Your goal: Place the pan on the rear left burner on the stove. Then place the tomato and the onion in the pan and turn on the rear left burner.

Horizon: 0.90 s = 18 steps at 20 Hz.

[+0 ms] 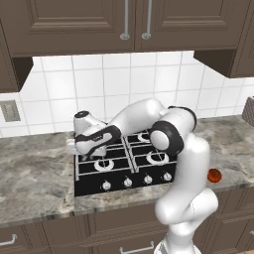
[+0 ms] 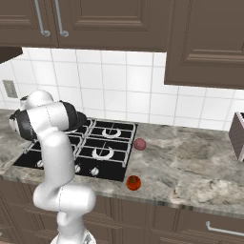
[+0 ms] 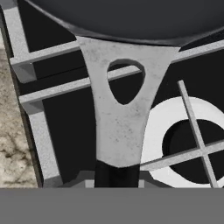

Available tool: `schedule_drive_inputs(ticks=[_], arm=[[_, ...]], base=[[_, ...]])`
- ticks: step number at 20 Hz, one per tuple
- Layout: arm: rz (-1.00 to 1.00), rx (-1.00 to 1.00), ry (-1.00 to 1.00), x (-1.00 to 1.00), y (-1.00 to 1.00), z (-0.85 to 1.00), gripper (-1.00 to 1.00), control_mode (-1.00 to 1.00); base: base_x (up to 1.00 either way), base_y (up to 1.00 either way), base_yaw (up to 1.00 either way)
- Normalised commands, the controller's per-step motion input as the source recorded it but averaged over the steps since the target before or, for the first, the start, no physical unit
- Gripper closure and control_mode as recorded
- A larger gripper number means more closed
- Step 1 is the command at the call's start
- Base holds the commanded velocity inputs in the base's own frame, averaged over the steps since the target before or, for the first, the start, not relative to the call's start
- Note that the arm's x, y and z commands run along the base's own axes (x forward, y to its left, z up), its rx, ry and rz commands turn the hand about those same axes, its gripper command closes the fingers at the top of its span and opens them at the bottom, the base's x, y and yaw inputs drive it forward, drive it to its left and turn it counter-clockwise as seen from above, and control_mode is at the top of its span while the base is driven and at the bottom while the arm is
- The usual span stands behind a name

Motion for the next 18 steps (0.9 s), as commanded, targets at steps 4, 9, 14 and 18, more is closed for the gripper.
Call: schedule_drive_inputs(ticks=[4, 9, 14, 18], arm=[[0.0, 0.0, 0.0, 0.0, 0.07, -0.19, 1.0, -1.0], [0.0, 0.0, 0.0, 0.0, 0.0, -0.09, -1.0, -1.0], [0.0, 0.0, -0.01, -0.13, -0.04, 0.06, -1.0, -1.0], [0.0, 0.0, -0.06, -0.15, -0.16, 0.31, -1.0, -1.0]], base=[[0.0, 0.0, 0.0], [0.0, 0.0, 0.0], [0.0, 0.0, 0.0], [0.0, 0.0, 0.0]])
